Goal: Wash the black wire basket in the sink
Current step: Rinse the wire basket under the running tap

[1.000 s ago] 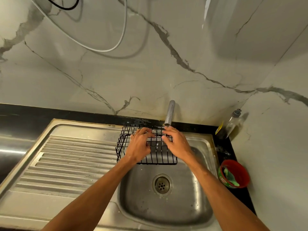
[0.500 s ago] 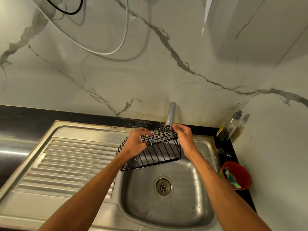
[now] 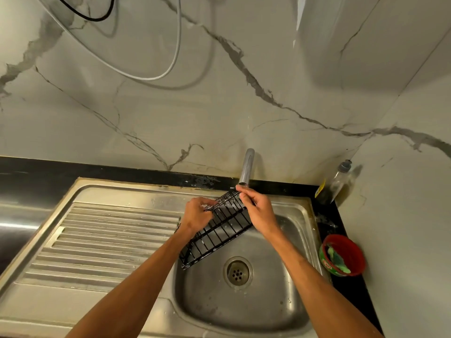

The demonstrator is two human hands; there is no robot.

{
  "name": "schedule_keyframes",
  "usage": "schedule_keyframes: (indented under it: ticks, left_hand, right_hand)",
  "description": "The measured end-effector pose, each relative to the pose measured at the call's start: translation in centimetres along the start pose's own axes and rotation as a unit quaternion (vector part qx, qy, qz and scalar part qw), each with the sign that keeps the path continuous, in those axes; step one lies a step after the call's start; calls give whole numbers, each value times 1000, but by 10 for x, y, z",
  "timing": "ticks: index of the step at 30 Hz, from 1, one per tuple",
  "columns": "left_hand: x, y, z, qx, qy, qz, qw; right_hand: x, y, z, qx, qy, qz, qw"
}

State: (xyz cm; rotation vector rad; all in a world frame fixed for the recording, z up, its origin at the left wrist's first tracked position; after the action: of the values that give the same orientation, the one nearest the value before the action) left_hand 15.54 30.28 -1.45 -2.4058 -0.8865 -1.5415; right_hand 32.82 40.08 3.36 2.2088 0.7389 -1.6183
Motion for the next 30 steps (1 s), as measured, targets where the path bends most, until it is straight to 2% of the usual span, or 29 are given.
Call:
schedule_keyframes:
  ticks: [3,5,8,11,14,18,21,22,25,28,30]
  left_hand:
    - [16,5,5,28,-70,25,997]
    - [28,7,13,41,-103,50,993]
    - [46,8,29,39,-135,84,986]
    - [63,6,39,43,-166,108,979]
    - [72,3,42,49,-185,122,974]
    - [70,-1,47,44,-188,108,975]
    - [68,-4,46,50,-178,106,977]
    - [68,-4,47,47,-177,107,977]
    - [69,-1,46,49,-171,105,978]
    - [74,1,45,50,-157,117,979]
    - [74,2,45,43,-140,117,982]
  right_hand:
    - [0,6,-7,40,143,-31,989]
    - [-7,11,-5,69,257,-59,962]
    - [-14,11,12,32,386,-112,915]
    - [-9,2,-2,40,399,-53,915]
    - [-9,3,18,-65,430,-95,896]
    - [-4,-5,-3,-61,428,-65,899]
    - [-8,8,13,-134,376,-96,912]
    - [-5,8,11,-137,362,-91,917]
    - [5,-4,-9,-80,389,-40,917]
    - [-1,-4,14,-157,397,-61,902]
    - [-5,-11,19,-163,376,-39,912]
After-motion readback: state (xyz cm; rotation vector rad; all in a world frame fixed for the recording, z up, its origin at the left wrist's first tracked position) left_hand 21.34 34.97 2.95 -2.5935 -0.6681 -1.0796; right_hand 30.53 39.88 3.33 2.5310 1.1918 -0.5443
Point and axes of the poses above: each hand's wrist, its own y-axis away from the middle knuckle, its own z-axis out of the palm, x = y × z, the point moved 9 cm from there along -y, towards the middle knuckle, and after that the axes turned 3 degrees about y, right-handed, at the moved point
